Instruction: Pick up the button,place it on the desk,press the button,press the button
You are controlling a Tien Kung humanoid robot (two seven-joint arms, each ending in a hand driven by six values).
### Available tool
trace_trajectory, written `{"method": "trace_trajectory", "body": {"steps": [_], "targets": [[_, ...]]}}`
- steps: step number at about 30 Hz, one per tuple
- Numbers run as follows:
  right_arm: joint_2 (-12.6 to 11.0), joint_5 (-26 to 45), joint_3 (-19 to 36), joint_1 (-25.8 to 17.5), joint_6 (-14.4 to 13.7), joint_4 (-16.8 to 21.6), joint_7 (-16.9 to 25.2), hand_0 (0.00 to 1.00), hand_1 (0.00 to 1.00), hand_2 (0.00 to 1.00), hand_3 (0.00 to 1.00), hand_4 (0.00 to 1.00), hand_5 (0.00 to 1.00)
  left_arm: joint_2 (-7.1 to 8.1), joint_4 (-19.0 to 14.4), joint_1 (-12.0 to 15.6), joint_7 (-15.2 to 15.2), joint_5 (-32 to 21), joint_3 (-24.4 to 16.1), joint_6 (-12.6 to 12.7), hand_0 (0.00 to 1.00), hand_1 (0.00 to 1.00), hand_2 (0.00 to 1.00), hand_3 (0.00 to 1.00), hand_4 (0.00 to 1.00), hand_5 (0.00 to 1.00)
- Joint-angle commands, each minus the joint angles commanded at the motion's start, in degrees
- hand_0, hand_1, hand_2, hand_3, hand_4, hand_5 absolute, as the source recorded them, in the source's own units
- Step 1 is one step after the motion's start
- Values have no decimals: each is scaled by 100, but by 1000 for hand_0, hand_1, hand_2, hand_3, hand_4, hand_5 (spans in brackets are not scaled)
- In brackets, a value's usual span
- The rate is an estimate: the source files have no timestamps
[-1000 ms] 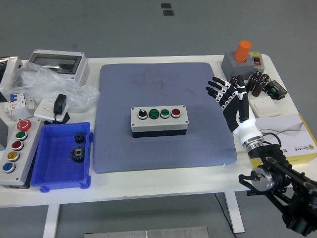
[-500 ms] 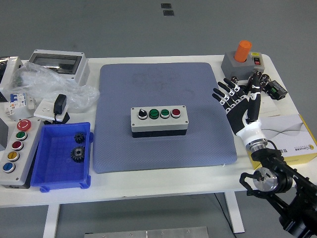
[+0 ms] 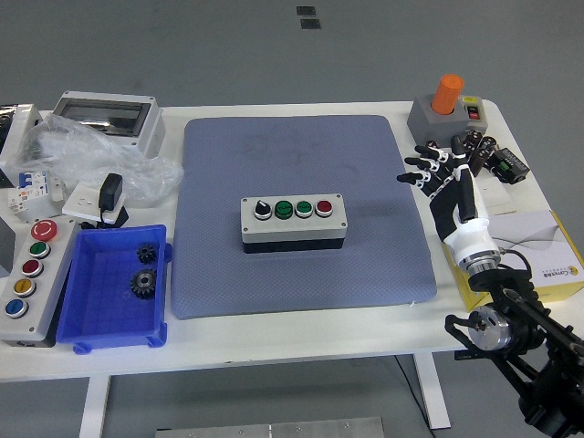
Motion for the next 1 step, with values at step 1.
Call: {"method": "trace_trajectory", "body": {"steps": [1], "targets": [[-40, -204, -5, 25, -149, 81, -114, 532, 418, 457, 534, 885, 810, 1, -2, -6, 1, 21, -20, -2, 604, 644, 603, 620, 655, 423]]}}
